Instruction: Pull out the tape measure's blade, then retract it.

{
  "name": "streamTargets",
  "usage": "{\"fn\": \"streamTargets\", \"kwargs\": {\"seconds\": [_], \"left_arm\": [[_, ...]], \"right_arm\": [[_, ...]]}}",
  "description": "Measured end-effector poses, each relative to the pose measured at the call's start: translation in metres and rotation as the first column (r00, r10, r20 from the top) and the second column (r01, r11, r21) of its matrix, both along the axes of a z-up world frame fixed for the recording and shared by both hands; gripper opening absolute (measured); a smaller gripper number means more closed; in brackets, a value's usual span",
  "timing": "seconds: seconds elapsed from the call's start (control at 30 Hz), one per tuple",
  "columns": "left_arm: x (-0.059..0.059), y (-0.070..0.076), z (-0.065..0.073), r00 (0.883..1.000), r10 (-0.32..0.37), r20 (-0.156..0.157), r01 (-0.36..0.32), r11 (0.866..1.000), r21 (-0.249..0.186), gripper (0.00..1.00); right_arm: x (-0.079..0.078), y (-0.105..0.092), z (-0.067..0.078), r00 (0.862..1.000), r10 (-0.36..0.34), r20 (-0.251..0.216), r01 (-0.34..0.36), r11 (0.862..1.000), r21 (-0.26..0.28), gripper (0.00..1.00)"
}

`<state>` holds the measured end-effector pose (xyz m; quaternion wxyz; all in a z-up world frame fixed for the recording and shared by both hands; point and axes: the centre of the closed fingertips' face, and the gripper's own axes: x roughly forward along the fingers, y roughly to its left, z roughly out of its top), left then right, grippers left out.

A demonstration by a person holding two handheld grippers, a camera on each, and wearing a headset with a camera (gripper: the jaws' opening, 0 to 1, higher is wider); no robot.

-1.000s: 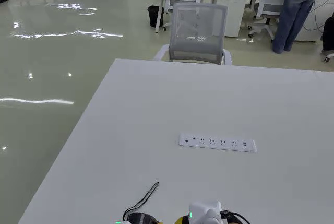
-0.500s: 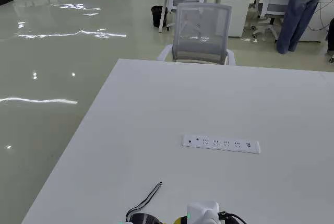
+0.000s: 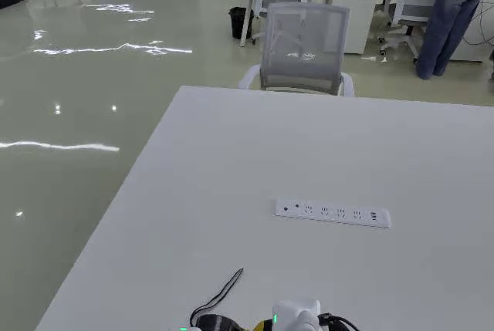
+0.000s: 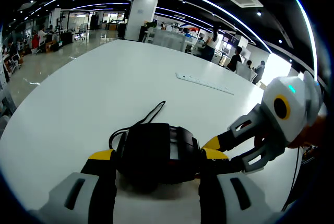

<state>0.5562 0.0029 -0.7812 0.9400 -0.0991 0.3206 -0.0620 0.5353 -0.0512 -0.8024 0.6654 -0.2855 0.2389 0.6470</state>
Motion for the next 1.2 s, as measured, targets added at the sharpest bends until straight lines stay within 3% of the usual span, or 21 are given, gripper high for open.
{"fn": "streamTargets", "kwargs": {"seconds": [0.4, 0.93, 1.2], "left_arm": [[0.000, 0.000, -0.002, 1.000, 0.003, 0.001, -0.003, 1.000, 0.010, 0.61], [-0.002, -0.004, -0.003, 1.000, -0.020, 0.002, 0.020, 0.998, 0.061, 0.61], [-0.001, -0.003, -0.003, 1.000, -0.007, 0.006, 0.007, 0.999, 0.054, 0.62]], "right_arm": [[0.001, 0.004, -0.002, 1.000, -0.009, -0.007, 0.009, 1.000, 0.001, 0.13], [0.000, 0.003, -0.010, 0.998, -0.067, -0.020, 0.067, 0.998, 0.008, 0.14], [0.002, 0.004, -0.010, 0.998, -0.061, -0.004, 0.061, 0.998, 0.021, 0.14]]}}
